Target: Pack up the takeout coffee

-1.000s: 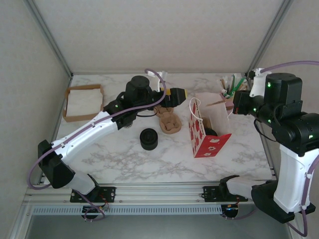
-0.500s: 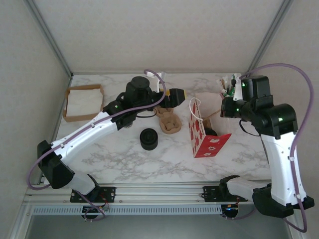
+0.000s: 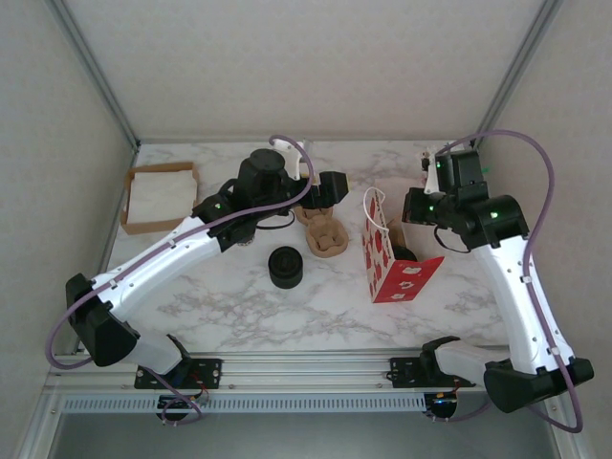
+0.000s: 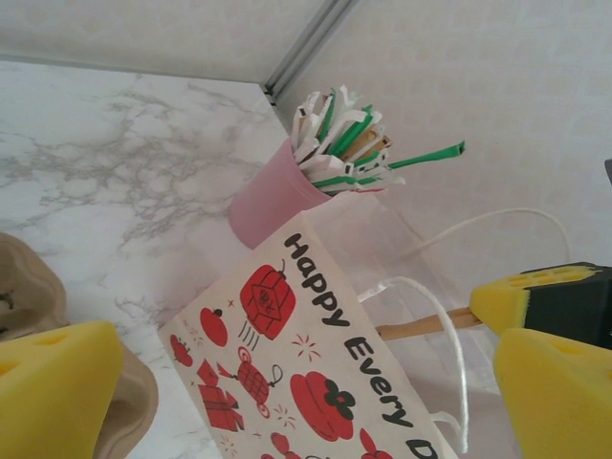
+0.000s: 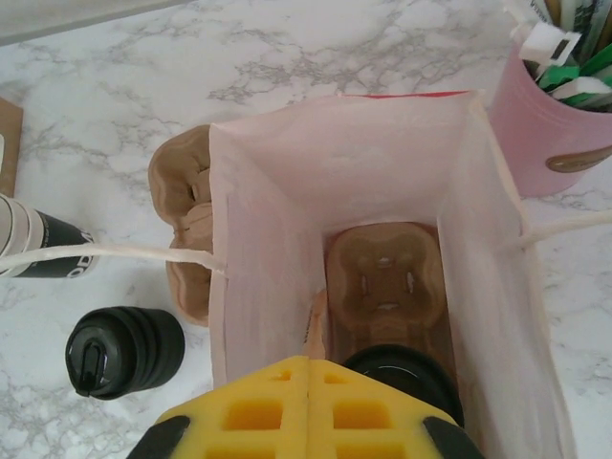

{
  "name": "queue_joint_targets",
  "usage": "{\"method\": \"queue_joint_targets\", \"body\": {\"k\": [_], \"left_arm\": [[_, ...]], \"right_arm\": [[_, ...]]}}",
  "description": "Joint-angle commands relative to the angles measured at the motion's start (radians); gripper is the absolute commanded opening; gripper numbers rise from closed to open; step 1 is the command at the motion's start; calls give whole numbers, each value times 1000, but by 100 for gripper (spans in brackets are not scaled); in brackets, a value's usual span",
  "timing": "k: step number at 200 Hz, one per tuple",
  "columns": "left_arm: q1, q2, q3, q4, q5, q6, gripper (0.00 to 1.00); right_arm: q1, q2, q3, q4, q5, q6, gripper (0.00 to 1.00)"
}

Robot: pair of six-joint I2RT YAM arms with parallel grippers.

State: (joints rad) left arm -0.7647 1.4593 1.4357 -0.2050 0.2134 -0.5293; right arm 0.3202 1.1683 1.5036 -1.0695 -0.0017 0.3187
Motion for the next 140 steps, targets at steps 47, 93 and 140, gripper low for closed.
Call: {"method": "queue_joint_targets", "body": {"k": [47, 93, 140], "left_arm": [[-5, 14, 27, -55, -93, 31, 100], [-5, 44, 40, -50, -115, 19, 100], [-4, 59, 41, -49, -118, 12, 100]], "right_arm": [[-24, -24, -133, 144, -41, 12, 0], [-32, -10, -179, 185, -61, 5, 0], [-39, 3, -201, 206, -60, -7, 0]]}}
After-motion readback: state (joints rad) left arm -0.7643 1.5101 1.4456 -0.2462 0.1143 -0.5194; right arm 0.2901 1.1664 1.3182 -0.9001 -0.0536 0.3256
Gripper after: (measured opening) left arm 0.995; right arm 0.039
